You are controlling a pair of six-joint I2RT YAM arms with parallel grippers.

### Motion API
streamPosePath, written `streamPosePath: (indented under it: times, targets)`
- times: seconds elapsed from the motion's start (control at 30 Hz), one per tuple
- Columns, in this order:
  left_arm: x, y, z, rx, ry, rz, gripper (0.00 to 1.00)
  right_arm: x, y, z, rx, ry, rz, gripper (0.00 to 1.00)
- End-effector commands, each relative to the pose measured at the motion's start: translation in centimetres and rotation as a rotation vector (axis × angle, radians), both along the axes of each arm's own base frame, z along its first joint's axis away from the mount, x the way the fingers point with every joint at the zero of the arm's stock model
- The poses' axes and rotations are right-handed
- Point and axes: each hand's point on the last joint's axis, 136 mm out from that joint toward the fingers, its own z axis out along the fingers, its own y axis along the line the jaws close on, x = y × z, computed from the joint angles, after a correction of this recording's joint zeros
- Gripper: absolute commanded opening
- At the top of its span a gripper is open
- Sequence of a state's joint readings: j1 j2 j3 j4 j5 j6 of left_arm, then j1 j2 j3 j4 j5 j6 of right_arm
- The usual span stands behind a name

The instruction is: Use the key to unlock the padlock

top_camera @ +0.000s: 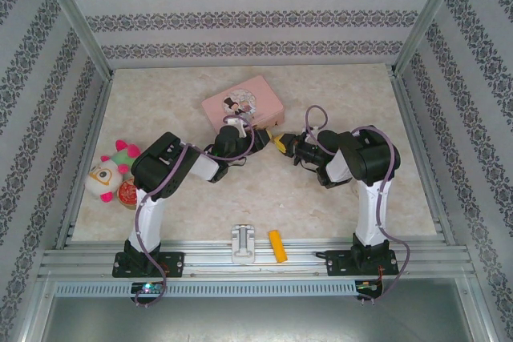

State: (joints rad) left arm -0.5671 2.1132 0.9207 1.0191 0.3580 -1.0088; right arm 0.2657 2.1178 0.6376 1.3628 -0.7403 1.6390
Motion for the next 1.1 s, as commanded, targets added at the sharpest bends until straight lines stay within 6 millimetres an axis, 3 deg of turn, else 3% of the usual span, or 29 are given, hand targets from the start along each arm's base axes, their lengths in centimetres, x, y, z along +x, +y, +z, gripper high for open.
streamPosePath:
  times: [0.0, 0.17, 0.4, 0.6, 0.67, 0.87, 1.07]
  targets:
    - [-9.2, -3.4, -8.4, -0.087, 0.579, -0.25, 0.24, -3.0, 3.9, 0.9, 0.064, 0.02, 0.226, 0.0]
    - [-9.3, -3.3, -8.8, -0.093, 0.588, -0.255, 0.31, -2.5, 3.2, 1.3, 0.085, 0.046, 0.209, 0.0]
    - [-9.3, -3.1, -9.1, -0.096, 0.598, -0.241, 0.49, -2.4, 2.1, 0.4, 0.085, 0.092, 0.159, 0.0]
    - [-9.2, -2.4, -8.7, -0.086, 0.59, -0.194, 0.9, -2.8, 2.1, -0.5, 0.058, 0.087, 0.14, 0.0]
    - [-9.3, -1.8, -8.9, -0.068, 0.598, -0.162, 1.0, -2.8, 2.3, -0.4, 0.054, 0.079, 0.14, 0.0]
    - [-9.4, 0.6, -9.7, -0.031, 0.61, -0.013, 1.0, -2.8, 2.6, -0.4, 0.049, 0.074, 0.133, 0.0]
    - [-9.0, 1.3, -10.0, -0.05, 0.593, 0.07, 0.77, -3.0, 2.5, -0.6, 0.043, 0.076, 0.123, 0.0]
